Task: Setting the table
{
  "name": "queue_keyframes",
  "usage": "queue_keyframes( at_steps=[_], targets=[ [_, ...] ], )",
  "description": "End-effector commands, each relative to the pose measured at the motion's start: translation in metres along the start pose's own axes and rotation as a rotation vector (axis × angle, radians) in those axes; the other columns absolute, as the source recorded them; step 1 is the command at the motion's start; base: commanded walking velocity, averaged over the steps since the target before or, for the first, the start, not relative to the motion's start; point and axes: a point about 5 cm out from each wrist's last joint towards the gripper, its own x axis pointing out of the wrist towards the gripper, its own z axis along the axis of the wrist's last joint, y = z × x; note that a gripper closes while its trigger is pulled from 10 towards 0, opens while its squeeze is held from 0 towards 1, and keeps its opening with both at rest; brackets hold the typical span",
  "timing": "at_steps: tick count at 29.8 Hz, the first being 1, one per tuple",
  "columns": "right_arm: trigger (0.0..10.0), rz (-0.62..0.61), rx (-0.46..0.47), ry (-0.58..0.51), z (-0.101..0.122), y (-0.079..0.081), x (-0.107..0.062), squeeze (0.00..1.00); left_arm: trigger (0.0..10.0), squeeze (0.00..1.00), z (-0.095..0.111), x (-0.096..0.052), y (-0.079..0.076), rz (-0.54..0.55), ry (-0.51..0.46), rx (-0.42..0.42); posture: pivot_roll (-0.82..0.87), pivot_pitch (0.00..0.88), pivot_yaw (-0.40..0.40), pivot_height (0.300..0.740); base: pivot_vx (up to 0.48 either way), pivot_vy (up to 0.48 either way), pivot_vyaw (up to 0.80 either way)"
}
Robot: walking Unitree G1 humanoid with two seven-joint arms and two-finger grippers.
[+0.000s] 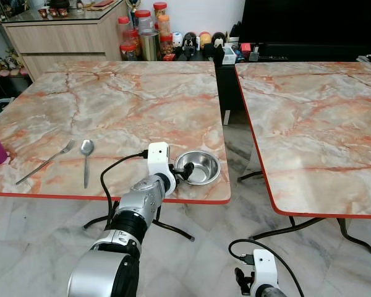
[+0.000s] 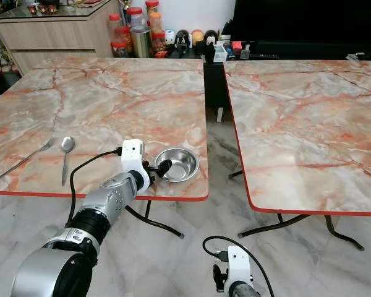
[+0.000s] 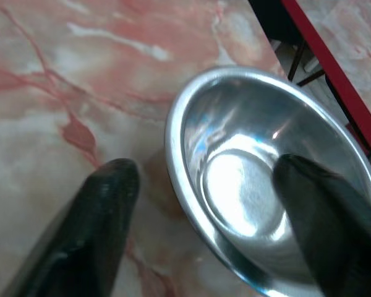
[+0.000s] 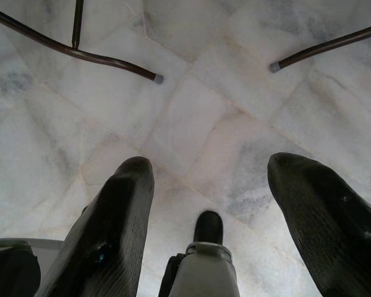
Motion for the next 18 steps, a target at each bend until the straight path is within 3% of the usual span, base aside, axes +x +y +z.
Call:
queue_keyframes(
  at_steps=[1, 2, 6, 7, 8, 10, 11, 12, 14, 16, 18],
  targets=[
    [10.0, -0.005, 0.018, -0.006, 0.0012, 0.0000, 0.0002, 0.00, 4.7, 0.00, -0.0014, 0.0007, -0.0003, 0.002, 0.025, -0.009, -0.04, 0.000, 0.027, 0.728, 0.000, 0.000, 0.00],
    [10.0, -0.004, 0.018, -0.005, 0.0010, 0.0002, 0.0002, 0.00, 5.5, 0.00, -0.0022, 0.0006, 0.0000, 0.004, 0.030, -0.006, -0.04, 0.000, 0.028, 0.728, 0.000, 0.000, 0.00],
    [10.0, -0.003, 0.018, -0.005, 0.0008, 0.0006, 0.0002, 0.00, 6.4, 0.00, -0.0033, 0.0005, 0.0003, 0.003, 0.040, -0.004, -0.04, 0.000, 0.028, 0.728, 0.000, 0.000, 0.00],
    [10.0, -0.003, 0.019, -0.005, 0.0007, 0.0007, 0.0002, 0.00, 5.1, 0.00, -0.0040, 0.0005, 0.0001, 0.001, 0.044, -0.003, -0.04, 0.000, 0.029, 0.728, 0.000, 0.000, 0.00],
    [10.0, -0.004, 0.019, -0.005, 0.0005, 0.0008, 0.0001, 0.00, 4.5, 0.00, -0.0049, 0.0005, -0.0001, -0.001, 0.048, -0.002, -0.04, 0.000, 0.029, 0.728, 0.000, 0.000, 0.00],
    [10.0, -0.004, 0.019, -0.005, 0.0005, 0.0008, 0.0001, 0.00, 4.3, 0.00, -0.0053, 0.0004, -0.0002, -0.002, 0.050, -0.002, -0.04, 0.000, 0.029, 0.728, 0.000, 0.000, 0.00],
    [10.0, -0.004, 0.019, -0.005, 0.0005, 0.0008, 0.0001, 0.00, 2.5, 0.00, -0.0061, 0.0005, -0.0005, -0.003, 0.054, -0.003, -0.04, 0.000, 0.031, 0.728, 0.000, 0.000, 0.00],
    [10.0, -0.005, 0.020, -0.005, 0.0005, 0.0008, 0.0001, 0.00, 1.4, 0.00, -0.0072, 0.0006, -0.0009, -0.005, 0.063, -0.004, -0.04, 0.000, 0.029, 0.728, 0.000, 0.000, 0.00],
    [10.0, -0.005, 0.020, -0.005, 0.0004, 0.0007, 0.0001, 0.00, 1.3, 0.00, -0.0082, 0.0007, -0.0018, -0.013, 0.070, -0.009, -0.04, 0.000, 0.029, 0.728, 0.000, 0.000, 0.00],
    [10.0, -0.005, 0.021, -0.004, 0.0005, 0.0007, 0.0001, 0.00, 0.0, 0.00, -0.0085, 0.0007, -0.0021, -0.015, 0.073, -0.007, -0.04, 0.000, 0.029, 0.728, 0.000, 0.000, 0.00],
    [10.0, -0.004, 0.020, -0.005, 0.0006, 0.0009, 0.0002, 0.00, 0.0, 0.00, -0.0087, 0.0006, -0.0023, -0.017, 0.076, -0.006, -0.04, 0.000, 0.029, 0.728, 0.000, 0.000, 0.00]
  ],
)
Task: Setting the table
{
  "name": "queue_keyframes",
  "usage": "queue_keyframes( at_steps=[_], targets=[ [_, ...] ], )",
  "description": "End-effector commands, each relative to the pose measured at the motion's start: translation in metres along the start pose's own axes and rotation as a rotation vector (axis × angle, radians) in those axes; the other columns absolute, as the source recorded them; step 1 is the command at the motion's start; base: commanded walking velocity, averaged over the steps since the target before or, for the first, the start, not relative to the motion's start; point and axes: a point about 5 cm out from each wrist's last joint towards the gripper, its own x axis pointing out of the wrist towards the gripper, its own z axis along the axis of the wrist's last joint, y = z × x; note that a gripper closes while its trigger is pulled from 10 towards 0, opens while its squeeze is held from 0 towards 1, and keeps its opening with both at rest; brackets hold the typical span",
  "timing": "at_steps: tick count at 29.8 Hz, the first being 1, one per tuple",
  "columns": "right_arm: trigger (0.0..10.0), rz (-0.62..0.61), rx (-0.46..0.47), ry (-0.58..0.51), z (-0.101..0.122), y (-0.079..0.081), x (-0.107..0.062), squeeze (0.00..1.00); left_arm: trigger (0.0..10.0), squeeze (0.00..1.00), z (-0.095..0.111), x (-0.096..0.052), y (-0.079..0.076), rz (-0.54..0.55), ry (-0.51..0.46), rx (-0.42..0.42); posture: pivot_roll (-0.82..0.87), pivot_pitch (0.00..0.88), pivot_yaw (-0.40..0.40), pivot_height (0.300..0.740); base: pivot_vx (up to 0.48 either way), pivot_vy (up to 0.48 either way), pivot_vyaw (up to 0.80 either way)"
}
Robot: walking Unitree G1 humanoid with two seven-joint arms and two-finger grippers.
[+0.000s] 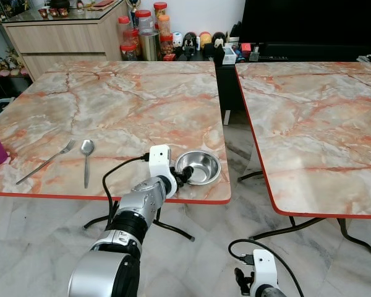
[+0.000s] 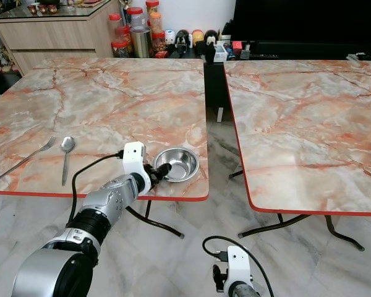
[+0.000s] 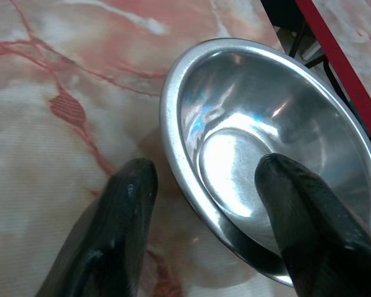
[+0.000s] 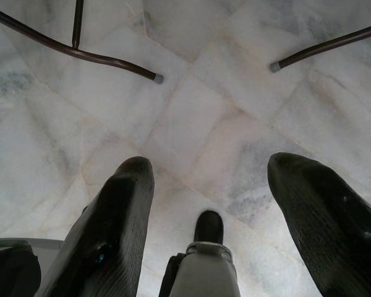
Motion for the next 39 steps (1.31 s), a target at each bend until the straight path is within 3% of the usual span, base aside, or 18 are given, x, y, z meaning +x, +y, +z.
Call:
queue_keyframes(
  at_steps=[1, 37, 39],
  targets=[
    [10.0, -0.004, 0.020, -0.005, 0.001, 0.001, 0.000, 0.00, 0.0, 0.00, -0.004, 0.001, -0.001, -0.005, 0.031, 0.008, -0.04, 0.000, 0.030, 0.728, 0.000, 0.000, 0.00],
    [10.0, 0.006, 0.007, -0.004, 0.003, 0.001, 0.001, 0.00, 0.0, 0.00, -0.008, -0.003, 0.011, 0.026, 0.034, -0.036, -0.03, 0.000, 0.015, 0.728, 0.000, 0.000, 0.00],
    [10.0, 0.008, 0.005, -0.003, 0.003, 0.001, 0.001, 0.00, 0.0, 0.00, -0.006, -0.004, 0.012, 0.026, -0.005, -0.055, -0.03, 0.000, 0.013, 0.728, 0.000, 0.000, 0.00]
  ],
)
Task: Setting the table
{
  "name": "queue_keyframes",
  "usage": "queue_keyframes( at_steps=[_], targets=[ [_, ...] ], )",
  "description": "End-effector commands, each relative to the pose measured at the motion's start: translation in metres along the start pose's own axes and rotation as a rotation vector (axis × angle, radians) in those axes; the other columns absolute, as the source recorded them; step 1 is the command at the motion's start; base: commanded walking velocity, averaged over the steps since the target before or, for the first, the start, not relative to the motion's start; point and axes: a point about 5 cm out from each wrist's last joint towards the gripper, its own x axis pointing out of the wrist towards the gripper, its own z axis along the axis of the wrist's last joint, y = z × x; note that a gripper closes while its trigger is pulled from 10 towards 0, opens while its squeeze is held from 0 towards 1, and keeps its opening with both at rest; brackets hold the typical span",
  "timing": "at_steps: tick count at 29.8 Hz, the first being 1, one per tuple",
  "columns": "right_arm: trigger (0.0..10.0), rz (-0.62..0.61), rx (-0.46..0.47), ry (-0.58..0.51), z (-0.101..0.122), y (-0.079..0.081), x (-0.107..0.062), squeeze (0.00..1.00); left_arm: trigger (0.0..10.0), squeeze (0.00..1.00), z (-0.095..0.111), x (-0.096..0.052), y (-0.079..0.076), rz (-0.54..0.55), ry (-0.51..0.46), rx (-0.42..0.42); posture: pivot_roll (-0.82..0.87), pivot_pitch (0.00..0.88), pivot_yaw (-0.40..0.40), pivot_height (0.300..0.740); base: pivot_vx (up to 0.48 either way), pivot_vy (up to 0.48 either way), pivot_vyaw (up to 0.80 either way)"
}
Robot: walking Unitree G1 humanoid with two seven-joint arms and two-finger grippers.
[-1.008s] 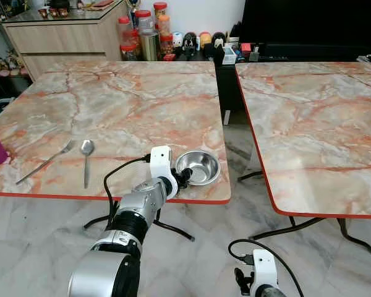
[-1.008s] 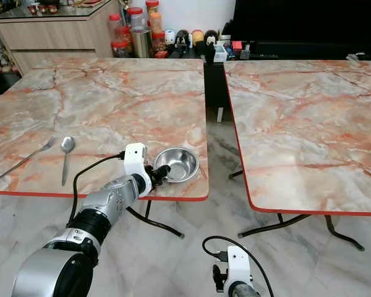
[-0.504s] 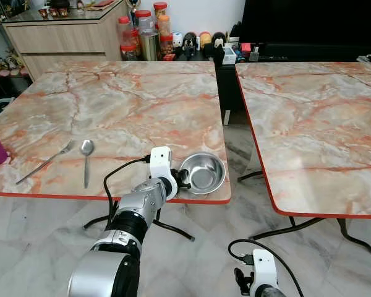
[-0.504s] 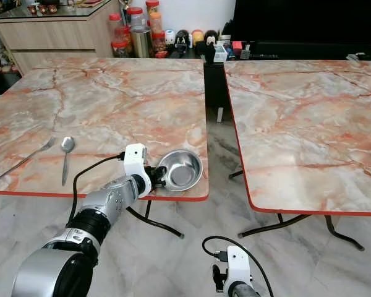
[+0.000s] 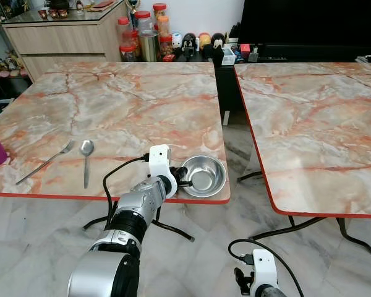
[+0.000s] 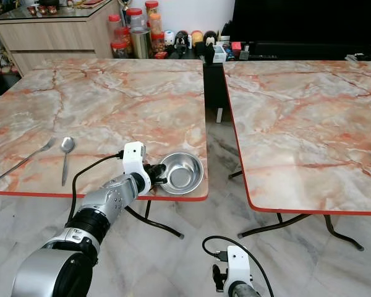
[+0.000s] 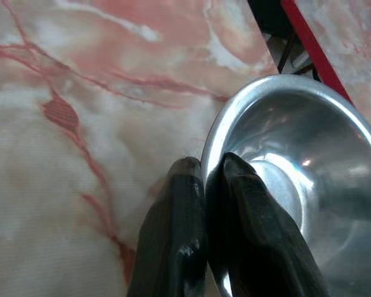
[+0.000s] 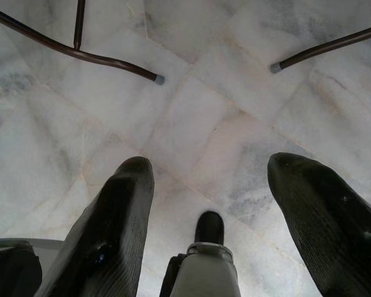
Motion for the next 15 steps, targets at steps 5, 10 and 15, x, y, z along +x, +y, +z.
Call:
queue_keyframes(
  at_steps=[5, 10, 15],
  targets=[
    [10.0, 0.005, 0.002, 0.001, 0.001, 0.000, 0.000, 0.00, 10.0, 0.00, 0.016, -0.010, 0.012, 0.032, -0.257, -0.067, -0.04, 0.000, 0.007, 0.728, 0.000, 0.000, 0.00],
    [10.0, 0.005, -0.002, 0.004, 0.000, -0.001, 0.000, 0.00, 10.0, 0.00, 0.023, -0.024, 0.035, 0.125, -0.423, -0.128, -0.04, 0.000, 0.006, 0.728, 0.000, 0.000, 0.00],
    [10.0, 0.008, -0.005, 0.002, -0.001, -0.002, 0.000, 0.00, 10.0, 0.00, 0.024, -0.034, 0.044, 0.150, -0.503, -0.037, -0.03, 0.000, -0.001, 0.728, 0.000, 0.000, 0.00]
  ],
)
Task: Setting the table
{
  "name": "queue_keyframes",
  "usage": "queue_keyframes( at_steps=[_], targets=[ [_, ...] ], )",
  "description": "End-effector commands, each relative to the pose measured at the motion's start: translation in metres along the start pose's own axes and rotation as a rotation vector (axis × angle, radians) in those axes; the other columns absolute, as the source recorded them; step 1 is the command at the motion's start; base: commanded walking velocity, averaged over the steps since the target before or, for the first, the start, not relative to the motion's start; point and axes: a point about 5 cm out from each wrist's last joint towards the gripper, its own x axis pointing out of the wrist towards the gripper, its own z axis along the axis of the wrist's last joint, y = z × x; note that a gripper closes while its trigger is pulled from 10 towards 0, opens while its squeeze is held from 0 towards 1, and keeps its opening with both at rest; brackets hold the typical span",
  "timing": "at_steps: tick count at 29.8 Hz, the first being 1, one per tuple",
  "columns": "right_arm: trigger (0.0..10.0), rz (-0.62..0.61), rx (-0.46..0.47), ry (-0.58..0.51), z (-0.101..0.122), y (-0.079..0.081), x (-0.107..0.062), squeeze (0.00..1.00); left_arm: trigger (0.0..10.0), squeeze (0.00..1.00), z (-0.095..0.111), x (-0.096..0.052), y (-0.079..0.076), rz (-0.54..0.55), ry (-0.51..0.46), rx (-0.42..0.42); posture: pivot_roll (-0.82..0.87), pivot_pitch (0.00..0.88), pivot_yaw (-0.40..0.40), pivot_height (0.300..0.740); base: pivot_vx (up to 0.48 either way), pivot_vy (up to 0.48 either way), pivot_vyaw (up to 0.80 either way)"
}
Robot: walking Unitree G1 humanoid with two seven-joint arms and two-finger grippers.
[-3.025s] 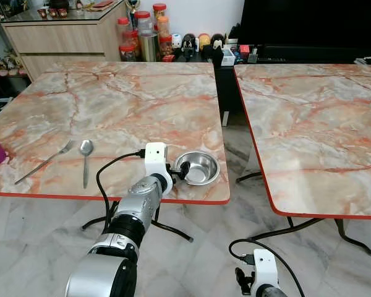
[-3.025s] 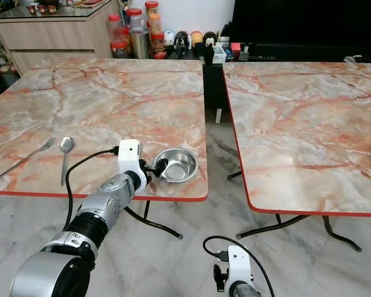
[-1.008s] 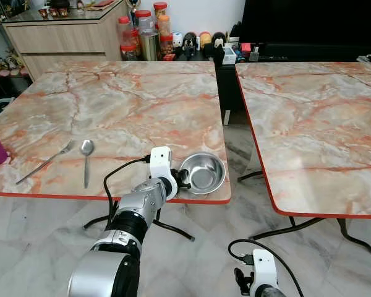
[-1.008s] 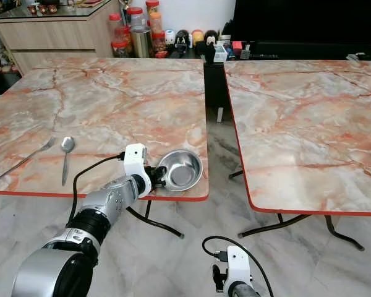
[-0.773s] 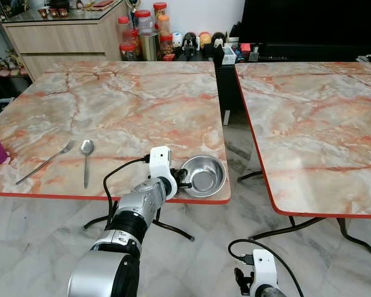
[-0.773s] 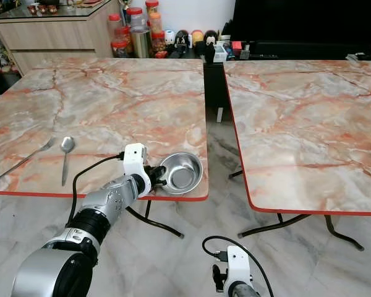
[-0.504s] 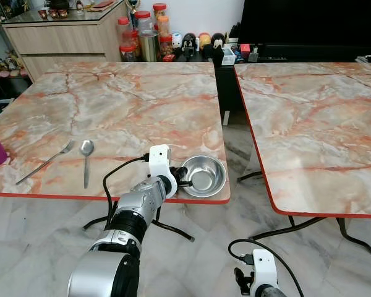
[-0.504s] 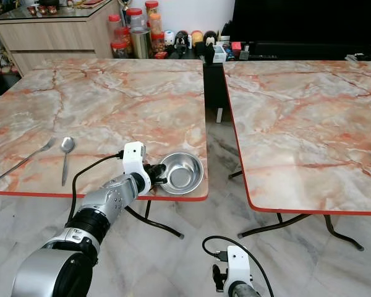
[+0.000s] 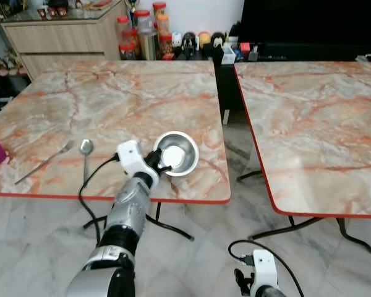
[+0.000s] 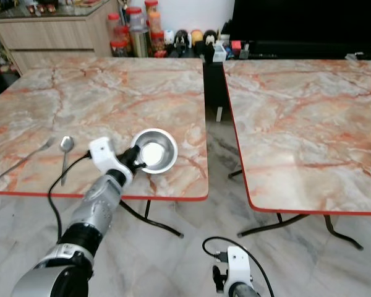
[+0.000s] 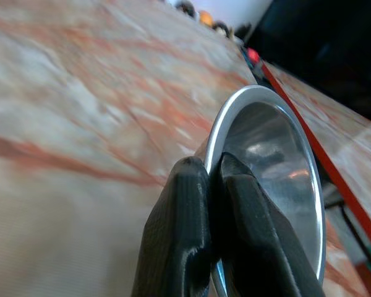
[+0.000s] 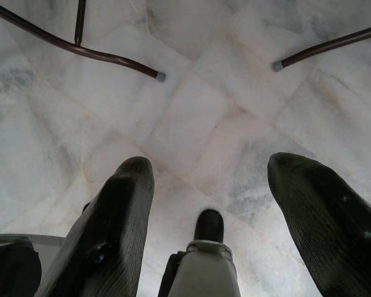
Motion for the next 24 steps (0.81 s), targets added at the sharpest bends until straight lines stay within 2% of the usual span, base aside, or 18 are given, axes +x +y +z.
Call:
queue_keyframes(
  at_steps=[1, 5, 8, 14, 24],
  targets=[
    [10.0, 0.003, -0.002, -0.001, 0.001, 0.000, 0.000, 0.00, 10.0, 0.00, 0.008, -0.001, 0.000, -0.013, -0.062, 0.043, -0.03, 0.000, -0.001, 0.728, 0.000, 0.000, 0.00],
    [10.0, 0.009, -0.007, -0.004, 0.001, 0.000, 0.000, 0.00, 10.0, 0.00, 0.013, -0.004, 0.003, 0.021, -0.126, 0.050, -0.03, 0.000, -0.007, 0.728, 0.000, 0.000, 0.00],
    [10.0, 0.009, -0.013, -0.005, 0.001, -0.001, 0.000, 0.00, 10.0, 0.00, 0.020, -0.006, -0.006, 0.011, -0.203, 0.161, -0.03, 0.000, -0.011, 0.728, 0.000, 0.000, 0.00],
    [10.0, 0.000, -0.007, -0.017, 0.005, -0.001, 0.001, 0.00, 10.0, 0.00, 0.023, -0.004, -0.011, 0.011, -0.226, 0.198, -0.03, 0.000, -0.007, 0.728, 0.000, 0.000, 0.00],
    [10.0, -0.024, 0.006, -0.020, 0.006, -0.004, 0.001, 0.00, 10.0, 0.00, 0.029, 0.000, -0.012, 0.023, -0.252, 0.223, -0.03, 0.000, -0.004, 0.728, 0.000, -0.327, 0.00]
  ],
)
